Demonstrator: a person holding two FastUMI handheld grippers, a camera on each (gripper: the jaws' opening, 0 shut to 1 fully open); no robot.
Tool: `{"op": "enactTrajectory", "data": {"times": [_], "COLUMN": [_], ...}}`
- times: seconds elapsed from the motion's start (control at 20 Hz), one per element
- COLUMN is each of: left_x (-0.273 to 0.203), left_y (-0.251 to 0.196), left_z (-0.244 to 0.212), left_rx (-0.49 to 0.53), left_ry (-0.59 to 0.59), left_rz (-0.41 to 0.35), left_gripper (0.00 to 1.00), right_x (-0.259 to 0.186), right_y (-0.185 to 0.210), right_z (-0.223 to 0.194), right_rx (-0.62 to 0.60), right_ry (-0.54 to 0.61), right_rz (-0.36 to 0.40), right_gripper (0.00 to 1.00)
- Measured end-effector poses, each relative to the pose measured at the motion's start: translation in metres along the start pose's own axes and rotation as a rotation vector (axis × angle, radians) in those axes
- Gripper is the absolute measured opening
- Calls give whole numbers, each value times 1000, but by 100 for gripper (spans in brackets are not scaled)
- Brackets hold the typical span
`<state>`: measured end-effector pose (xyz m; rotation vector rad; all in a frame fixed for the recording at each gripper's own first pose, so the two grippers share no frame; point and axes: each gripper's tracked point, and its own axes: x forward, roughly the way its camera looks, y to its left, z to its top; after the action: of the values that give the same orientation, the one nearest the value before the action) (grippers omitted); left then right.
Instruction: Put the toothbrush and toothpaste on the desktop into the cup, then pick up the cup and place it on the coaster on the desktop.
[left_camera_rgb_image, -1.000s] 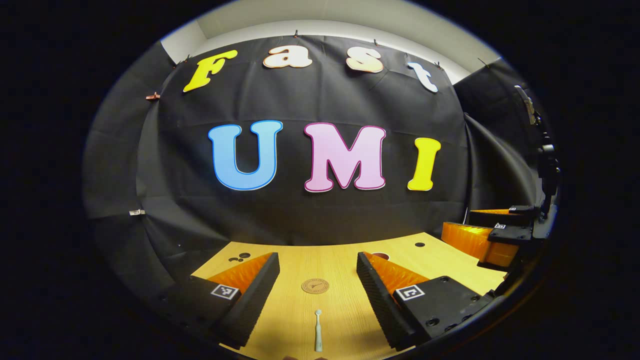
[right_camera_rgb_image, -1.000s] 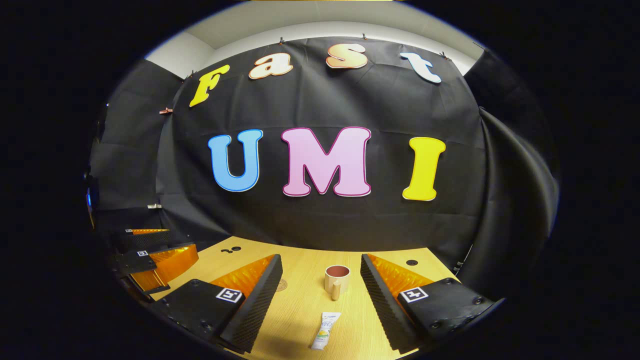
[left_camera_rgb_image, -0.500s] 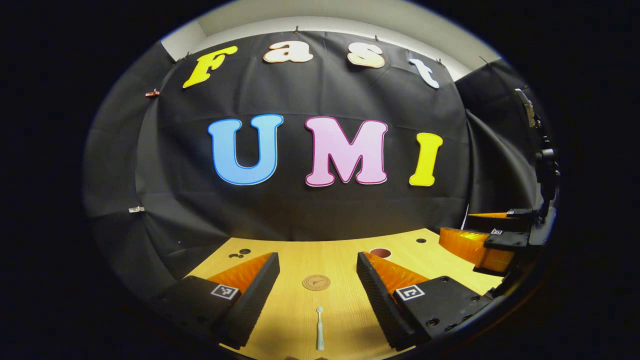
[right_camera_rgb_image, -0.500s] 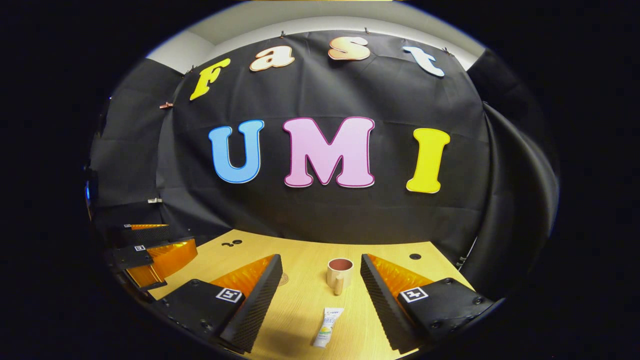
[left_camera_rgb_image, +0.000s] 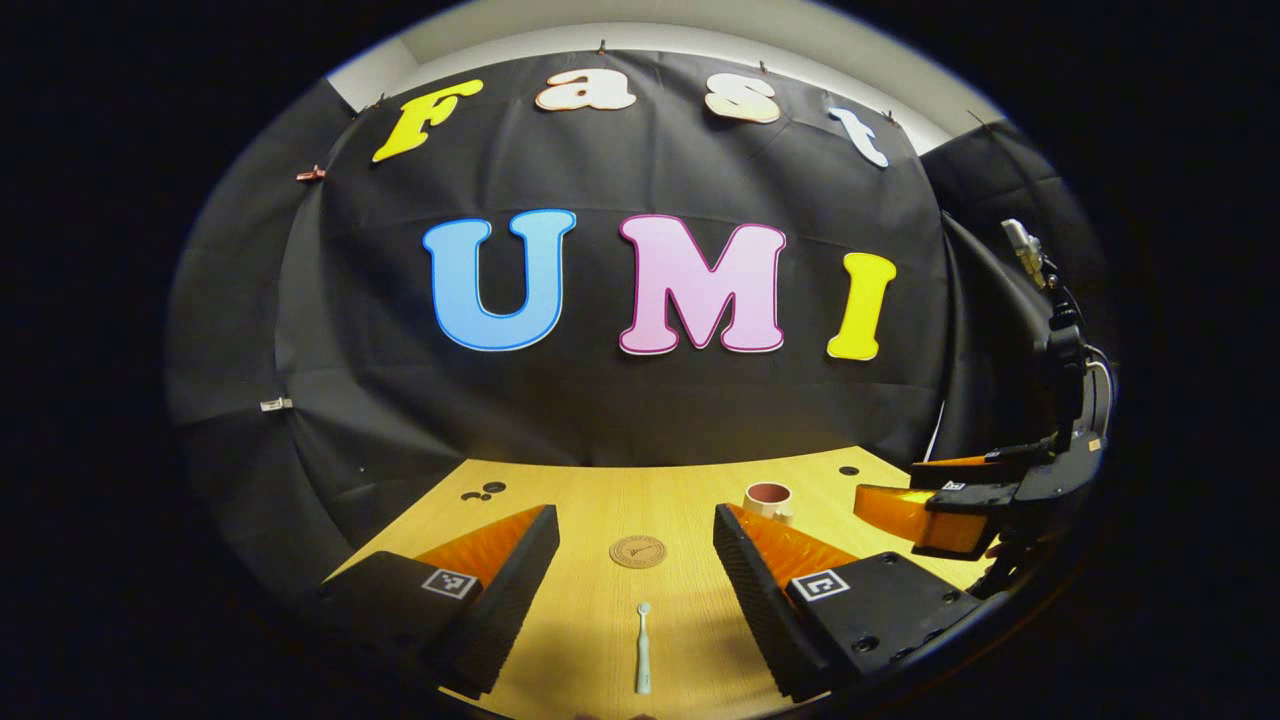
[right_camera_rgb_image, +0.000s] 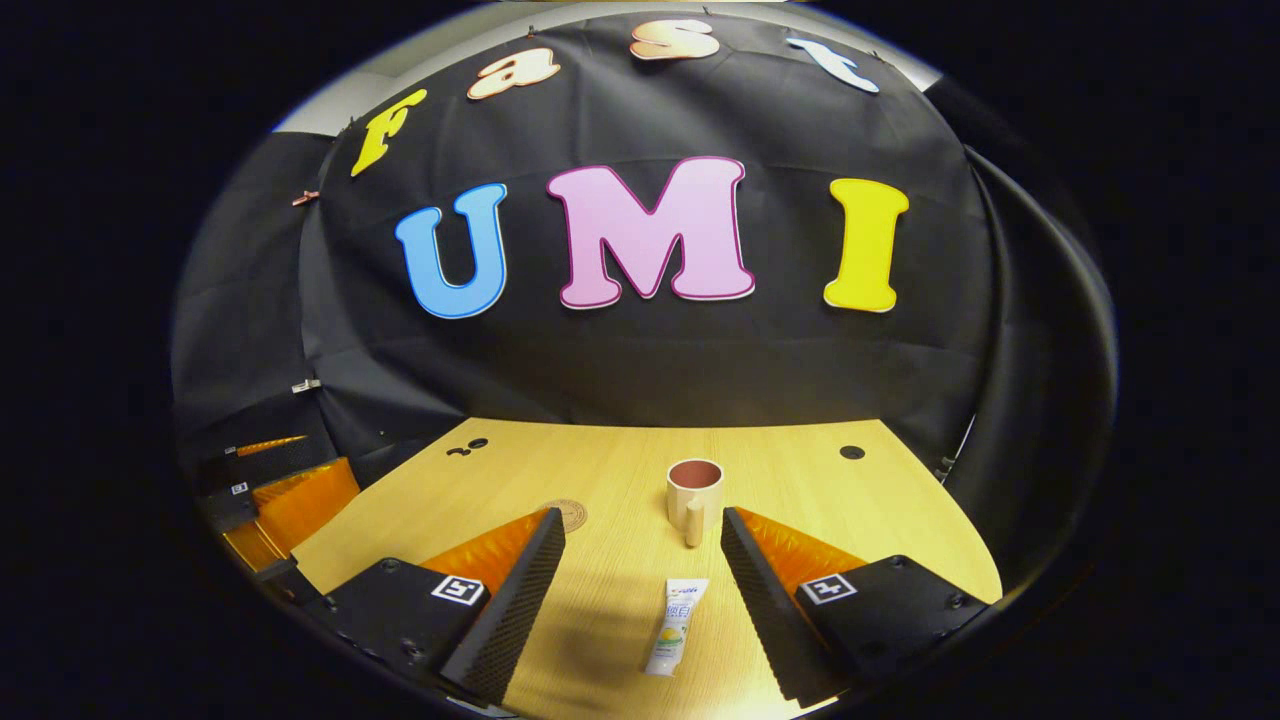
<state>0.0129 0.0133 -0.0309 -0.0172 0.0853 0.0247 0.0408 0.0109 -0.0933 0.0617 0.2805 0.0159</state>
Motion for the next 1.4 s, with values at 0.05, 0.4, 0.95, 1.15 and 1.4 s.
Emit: {"op": "enactTrajectory", "data": {"times": [0.05, 0.4, 0.95, 1.15, 1.4], "left_x": [2, 14, 36, 40, 37], "left_y": [2, 18, 26, 30, 31], "left_z": [-3, -26, -54, -60, -71], "left_rx": [-11, -5, 69, 62, 70], "left_ry": [13, 72, 166, 199, 236], "left_rz": [8, 86, 201, 239, 262], "left_gripper": [98, 98, 98, 99, 99], "right_x": [6, 42, 76, 83, 84], "right_y": [0, -3, -30, -35, -38], "right_z": [-4, -47, -150, -181, -207], "right_rx": [-12, -48, -39, -43, -59], "right_ry": [15, 170, 523, 621, 700], "right_rz": [2, 19, -13, -19, -31], "right_gripper": [97, 98, 98, 98, 98]}}
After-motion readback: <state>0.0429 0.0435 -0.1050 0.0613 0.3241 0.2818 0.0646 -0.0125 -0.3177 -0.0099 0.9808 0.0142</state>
